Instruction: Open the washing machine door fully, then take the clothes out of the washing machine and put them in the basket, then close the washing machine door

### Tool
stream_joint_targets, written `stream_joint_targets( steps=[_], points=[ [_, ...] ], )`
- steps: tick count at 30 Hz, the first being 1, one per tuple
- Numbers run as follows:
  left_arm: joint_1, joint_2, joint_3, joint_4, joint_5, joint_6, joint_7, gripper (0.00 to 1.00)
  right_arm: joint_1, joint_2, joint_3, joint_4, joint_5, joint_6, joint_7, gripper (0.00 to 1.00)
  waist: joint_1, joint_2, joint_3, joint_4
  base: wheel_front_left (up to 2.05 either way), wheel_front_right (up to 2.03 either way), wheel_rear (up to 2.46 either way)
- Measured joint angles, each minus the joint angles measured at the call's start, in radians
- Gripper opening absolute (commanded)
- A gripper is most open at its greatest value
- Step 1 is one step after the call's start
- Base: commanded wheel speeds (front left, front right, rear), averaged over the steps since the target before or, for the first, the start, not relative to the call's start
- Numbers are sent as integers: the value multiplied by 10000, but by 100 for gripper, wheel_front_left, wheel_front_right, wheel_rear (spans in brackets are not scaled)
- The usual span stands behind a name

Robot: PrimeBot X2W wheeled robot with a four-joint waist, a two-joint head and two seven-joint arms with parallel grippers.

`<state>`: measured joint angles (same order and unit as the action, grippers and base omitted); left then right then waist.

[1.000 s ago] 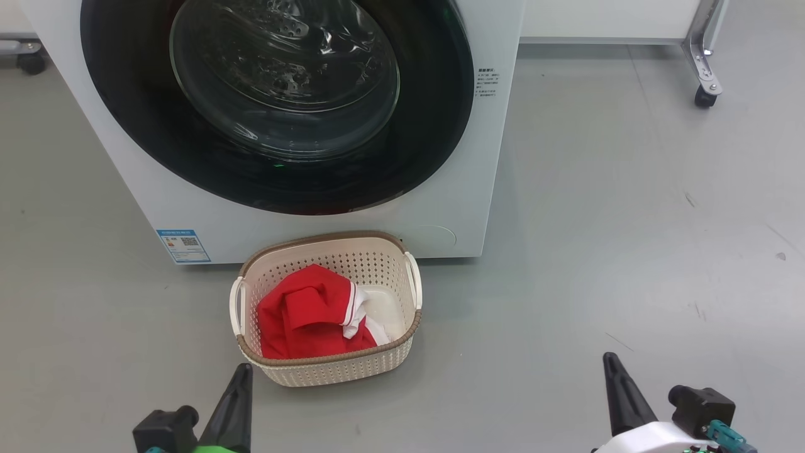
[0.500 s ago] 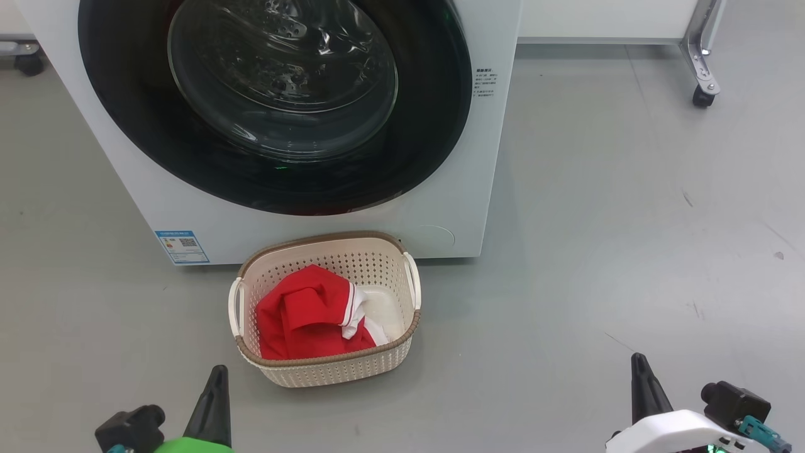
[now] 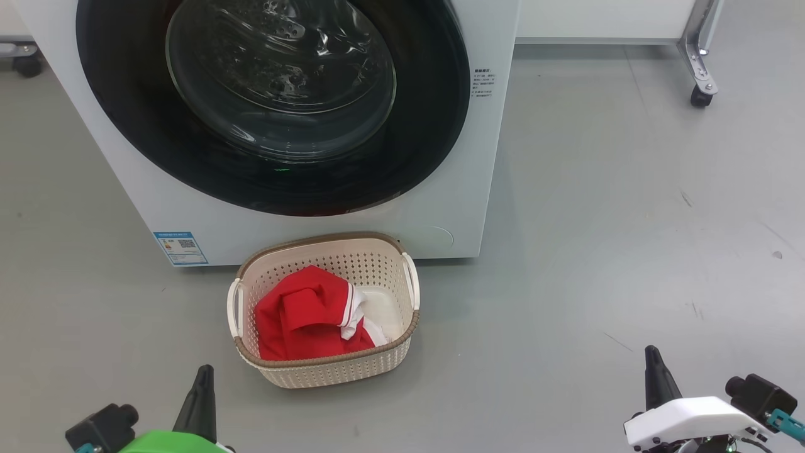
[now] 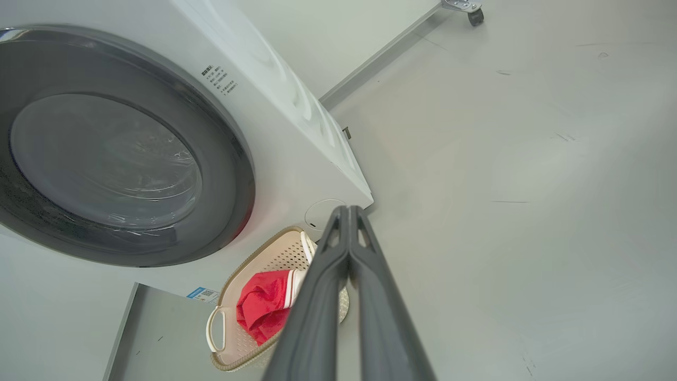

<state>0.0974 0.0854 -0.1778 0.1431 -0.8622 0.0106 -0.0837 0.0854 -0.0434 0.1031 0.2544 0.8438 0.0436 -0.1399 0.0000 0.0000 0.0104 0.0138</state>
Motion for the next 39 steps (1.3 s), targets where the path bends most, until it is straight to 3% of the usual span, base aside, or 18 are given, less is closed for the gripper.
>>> stream_joint_targets(
  steps=[39],
  points=[
    [-836, 12, 1095, 706, -5056, -788, 825, 0, -823, -253, -986, 38, 5200, 470, 1195, 0, 0, 0, -44, -88, 0, 0, 0]
  ],
)
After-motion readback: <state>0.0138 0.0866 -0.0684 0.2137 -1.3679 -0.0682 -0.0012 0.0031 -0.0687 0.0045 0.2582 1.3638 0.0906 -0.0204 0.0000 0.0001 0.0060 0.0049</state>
